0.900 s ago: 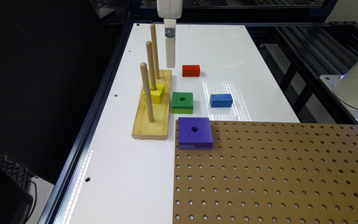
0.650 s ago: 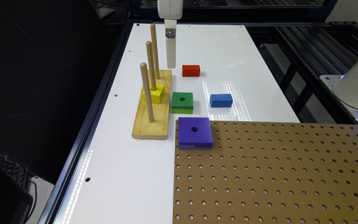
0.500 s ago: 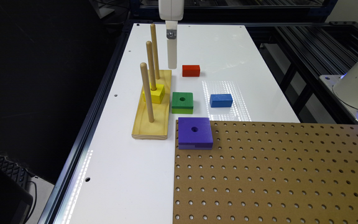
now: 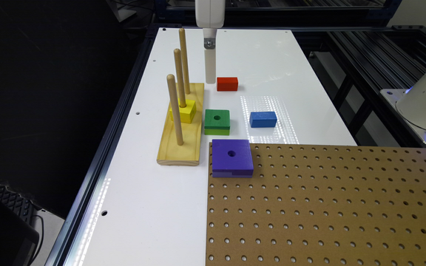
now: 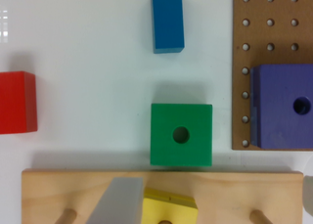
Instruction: Pick up green block.
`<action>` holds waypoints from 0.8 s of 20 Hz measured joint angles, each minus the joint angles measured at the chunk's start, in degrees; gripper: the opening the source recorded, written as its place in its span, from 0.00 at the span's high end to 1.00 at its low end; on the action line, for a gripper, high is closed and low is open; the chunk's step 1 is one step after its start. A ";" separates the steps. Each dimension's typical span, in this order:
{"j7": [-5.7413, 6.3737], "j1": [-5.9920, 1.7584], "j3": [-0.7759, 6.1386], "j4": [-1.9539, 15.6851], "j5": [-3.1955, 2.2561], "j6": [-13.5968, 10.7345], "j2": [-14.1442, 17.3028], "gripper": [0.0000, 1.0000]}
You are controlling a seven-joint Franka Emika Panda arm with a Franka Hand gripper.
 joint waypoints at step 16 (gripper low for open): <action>-1.38 -1.71 -0.29 -5.52 -0.17 0.07 -4.89 0.00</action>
